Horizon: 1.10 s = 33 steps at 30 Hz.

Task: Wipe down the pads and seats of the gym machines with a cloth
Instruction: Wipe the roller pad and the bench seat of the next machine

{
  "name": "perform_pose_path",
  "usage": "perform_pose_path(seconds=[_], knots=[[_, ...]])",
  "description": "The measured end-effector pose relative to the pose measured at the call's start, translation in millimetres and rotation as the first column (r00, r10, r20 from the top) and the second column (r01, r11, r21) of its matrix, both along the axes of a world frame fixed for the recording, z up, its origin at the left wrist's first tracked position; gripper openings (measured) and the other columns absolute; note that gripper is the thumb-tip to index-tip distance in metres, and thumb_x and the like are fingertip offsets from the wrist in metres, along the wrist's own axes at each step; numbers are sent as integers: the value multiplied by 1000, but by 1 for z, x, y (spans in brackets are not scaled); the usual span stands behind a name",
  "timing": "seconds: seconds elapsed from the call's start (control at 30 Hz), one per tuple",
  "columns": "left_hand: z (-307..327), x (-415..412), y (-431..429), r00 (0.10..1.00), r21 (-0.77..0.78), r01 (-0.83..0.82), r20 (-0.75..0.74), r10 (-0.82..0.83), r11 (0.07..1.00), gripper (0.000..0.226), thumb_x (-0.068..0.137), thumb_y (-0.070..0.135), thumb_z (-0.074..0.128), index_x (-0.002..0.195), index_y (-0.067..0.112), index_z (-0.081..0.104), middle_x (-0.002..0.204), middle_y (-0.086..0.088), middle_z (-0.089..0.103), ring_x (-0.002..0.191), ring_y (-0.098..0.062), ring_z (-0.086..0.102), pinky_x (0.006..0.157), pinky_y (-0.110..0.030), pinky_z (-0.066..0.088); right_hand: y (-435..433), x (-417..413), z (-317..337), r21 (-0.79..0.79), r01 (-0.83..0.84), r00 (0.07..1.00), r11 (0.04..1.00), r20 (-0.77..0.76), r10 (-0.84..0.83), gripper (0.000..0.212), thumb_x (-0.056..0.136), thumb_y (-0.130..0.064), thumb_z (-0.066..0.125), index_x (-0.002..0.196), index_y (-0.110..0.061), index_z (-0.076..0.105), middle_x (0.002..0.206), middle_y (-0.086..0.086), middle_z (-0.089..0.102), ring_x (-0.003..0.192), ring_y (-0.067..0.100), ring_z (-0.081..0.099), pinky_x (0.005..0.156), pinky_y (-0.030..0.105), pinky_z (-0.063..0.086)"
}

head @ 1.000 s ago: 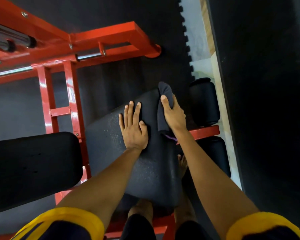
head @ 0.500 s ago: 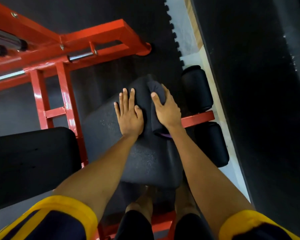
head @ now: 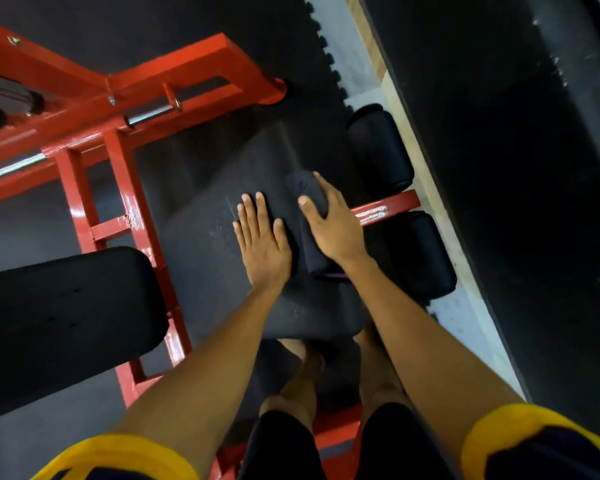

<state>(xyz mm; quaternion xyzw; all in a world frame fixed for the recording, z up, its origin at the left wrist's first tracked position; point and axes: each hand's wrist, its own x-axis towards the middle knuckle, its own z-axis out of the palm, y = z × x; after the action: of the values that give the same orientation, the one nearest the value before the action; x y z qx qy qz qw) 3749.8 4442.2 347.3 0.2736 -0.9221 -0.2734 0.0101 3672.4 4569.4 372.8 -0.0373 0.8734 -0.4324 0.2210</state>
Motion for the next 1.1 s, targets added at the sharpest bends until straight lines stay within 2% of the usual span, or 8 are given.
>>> perform_pose_path(seconds=[0.13,0.3,0.37,0.47,0.57,0.83,0.97,1.1], knots=[[4,29,14,999,-15,39,10,-39,999,64,105,44,15,161,14,12,169,-8,6,157,-21,0,127,-41,-2,40,56,10,21,152,946,988,286,-152,66,101,-66,38,157,-32,32,156,1,47,141,30,45,112,42,35],[2,38,17,999,-34,53,-7,-54,998,64,105,42,15,161,11,12,169,-10,6,157,-23,1,127,-43,0,40,117,25,202,-123,972,972,-173,159,69,103,-58,41,162,-31,18,168,7,23,151,30,29,121,46,28],[1,43,20,997,-23,74,-8,-74,997,64,104,40,16,161,10,13,169,-10,7,157,-24,2,127,-43,0,33,102,22,166,-111,965,980,-218,146,64,104,-53,45,160,-30,26,166,6,26,150,28,32,121,45,30],[0,59,26,995,-30,101,-3,-101,994,64,104,42,19,161,12,12,169,-9,8,157,-23,2,127,-42,-1,42,78,17,-20,70,997,997,39,-69,56,103,-56,45,155,-33,37,159,-4,41,142,21,44,113,41,39],[1,72,28,993,-46,120,-12,-120,992,63,106,41,18,161,11,14,169,-9,9,157,-22,2,127,-42,0,61,103,14,-35,241,939,970,262,-224,59,103,-62,39,152,-30,42,148,-1,54,136,23,51,104,34,39],[0,76,32,991,-43,97,-88,-101,994,61,104,36,27,160,9,23,168,-9,17,156,-24,10,127,-41,2,50,123,38,96,160,987,982,-6,-160,58,102,-54,50,154,-31,37,157,-6,42,138,20,48,107,41,42],[-4,79,34,990,-53,95,-102,-100,994,60,105,36,28,159,10,25,168,-9,18,156,-24,11,127,-42,4,50,95,21,29,244,945,969,217,-245,60,101,-61,48,153,-32,40,151,-1,51,136,27,49,108,42,37],[-1,84,33,988,-52,114,-95,-118,992,60,106,37,27,160,11,23,168,-8,16,156,-22,9,127,-44,5,73,112,5,78,390,802,917,460,-380,61,101,-64,42,151,-29,46,149,10,53,137,35,48,109,41,37]])
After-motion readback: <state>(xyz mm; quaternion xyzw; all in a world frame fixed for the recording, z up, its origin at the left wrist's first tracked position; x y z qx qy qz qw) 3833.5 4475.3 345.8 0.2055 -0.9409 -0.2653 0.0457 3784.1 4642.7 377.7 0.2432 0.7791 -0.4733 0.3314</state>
